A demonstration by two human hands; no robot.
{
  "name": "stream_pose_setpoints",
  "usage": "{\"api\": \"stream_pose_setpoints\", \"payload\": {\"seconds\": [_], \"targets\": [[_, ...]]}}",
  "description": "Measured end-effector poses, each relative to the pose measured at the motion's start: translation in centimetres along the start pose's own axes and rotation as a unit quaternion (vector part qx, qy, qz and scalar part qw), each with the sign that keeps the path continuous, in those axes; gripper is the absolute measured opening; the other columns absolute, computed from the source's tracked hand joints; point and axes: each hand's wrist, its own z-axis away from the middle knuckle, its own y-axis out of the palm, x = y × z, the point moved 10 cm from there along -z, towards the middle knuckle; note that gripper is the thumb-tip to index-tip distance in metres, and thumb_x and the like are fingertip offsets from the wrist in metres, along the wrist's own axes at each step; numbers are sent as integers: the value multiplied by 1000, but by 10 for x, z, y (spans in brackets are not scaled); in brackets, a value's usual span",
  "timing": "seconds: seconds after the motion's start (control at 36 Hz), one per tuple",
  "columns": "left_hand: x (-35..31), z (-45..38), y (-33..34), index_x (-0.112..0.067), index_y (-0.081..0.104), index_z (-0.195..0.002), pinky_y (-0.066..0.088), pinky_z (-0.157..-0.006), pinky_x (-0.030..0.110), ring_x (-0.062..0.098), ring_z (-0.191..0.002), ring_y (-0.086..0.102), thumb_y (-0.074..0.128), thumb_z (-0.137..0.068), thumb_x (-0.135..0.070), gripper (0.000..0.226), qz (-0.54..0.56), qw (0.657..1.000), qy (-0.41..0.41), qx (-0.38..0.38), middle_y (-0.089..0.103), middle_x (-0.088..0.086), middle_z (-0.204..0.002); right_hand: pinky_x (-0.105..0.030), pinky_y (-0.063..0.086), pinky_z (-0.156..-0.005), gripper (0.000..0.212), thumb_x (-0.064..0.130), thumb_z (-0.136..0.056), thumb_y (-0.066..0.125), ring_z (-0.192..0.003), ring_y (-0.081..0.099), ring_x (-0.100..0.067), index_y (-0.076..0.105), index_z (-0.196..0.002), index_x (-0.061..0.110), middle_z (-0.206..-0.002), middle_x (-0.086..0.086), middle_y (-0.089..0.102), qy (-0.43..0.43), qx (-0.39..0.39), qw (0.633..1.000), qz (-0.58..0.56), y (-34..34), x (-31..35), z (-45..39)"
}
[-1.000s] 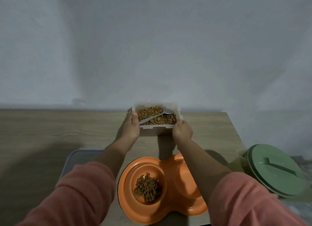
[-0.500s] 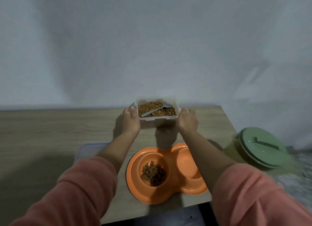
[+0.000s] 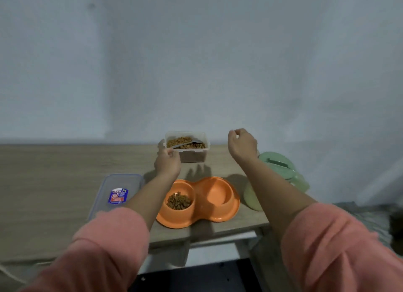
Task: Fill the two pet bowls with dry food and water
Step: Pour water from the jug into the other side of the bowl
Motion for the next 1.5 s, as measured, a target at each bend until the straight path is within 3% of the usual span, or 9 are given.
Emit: {"api": "stream_pose_setpoints", "payload": {"seconds": [0.25, 0.44, 0.58, 0.69, 0.78, 0.89, 1.08, 1.28, 1.5], "targets": [[29, 85, 54, -10, 56, -127, 43, -95, 36, 32, -117, 55, 43, -98, -22, 34, -21, 1000, -9, -13, 59, 12, -129, -33, 42, -92, 41, 22, -94, 44, -116, 52, -30, 52, -132, 7, -135, -14, 46, -34, 18, 999, 37, -83, -63, 11], [71, 128, 87, -5, 59, -122, 42, -95, 32, 30, -117, 57, 47, -97, -20, 32, -138, 990, -12, 11, 64, 13, -124, -45, 50, -94, 56, 22, -81, 52, -112, 55, -33, 44, -136, 14, -129, -15, 49, 33, 81, 993, 76, -110, -140, 8], [99, 138, 101, -1, 64, -107, 48, -88, 35, 35, -106, 59, 48, -93, -18, 28, -222, 974, -12, 43, 65, 19, -112, -34, 47, -85, 58, 26, -86, 55, -107, 55, -30, 38, -139, 10, -127, -16, 52, 57, 135, 987, 62, -104, -174, 11], [102, 147, 114, 1, 47, -138, 32, -109, 26, 27, -134, 42, 40, -98, -17, 44, -287, 953, -23, 96, 46, 16, -144, -30, 41, -68, 40, 15, -87, 55, -85, 51, -25, 46, -125, 5, -104, -12, 52, 54, 157, 985, 49, -92, -192, 11], [105, 146, 122, -1, 39, -143, 30, -111, 28, 28, -137, 38, 39, -98, -21, 49, -326, 936, -26, 132, 37, 15, -150, -29, 40, -59, 24, 10, -89, 54, -82, 49, -25, 51, -111, 3, -98, -12, 53, 56, 140, 988, 17, -91, -200, 9], [114, 145, 126, -3, 42, -136, 31, -111, 31, 28, -134, 38, 40, -92, -11, 45, -373, 915, -27, 153, 37, 14, -146, -25, 38, -49, 11, 10, -89, 54, -78, 50, -25, 52, -98, 4, -92, -12, 55, 33, 145, 988, -35, -85, -203, 12], [116, 147, 130, -7, 11, -154, 10, -120, 28, 22, -150, 8, 37, -95, -1, 65, -423, 888, -28, 181, 3, 7, -162, -34, 45, -67, 16, 11, -88, 55, -80, 52, -24, 54, -101, 3, -90, -10, 57, -51, 163, 985, 9, -86, -174, 7], [115, 146, 131, -7, 8, -154, 8, -120, 28, 21, -150, 3, 38, -95, -3, 66, -446, 874, -23, 190, -1, 8, -162, -29, 41, -66, 8, 10, -86, 53, -81, 49, -25, 52, -93, 8, -87, -9, 53, -143, 203, 959, 135, -84, -130, 6], [111, 146, 129, -9, 12, -153, 14, -118, 29, 23, -149, 10, 38, -95, -4, 64, -456, 866, -29, 204, 8, 7, -161, -20, 30, -49, 5, 8, -87, 49, -75, 43, -23, 45, -85, 8, -69, 3, 41, -202, 222, 931, 208, -67, -96, 9]]}}
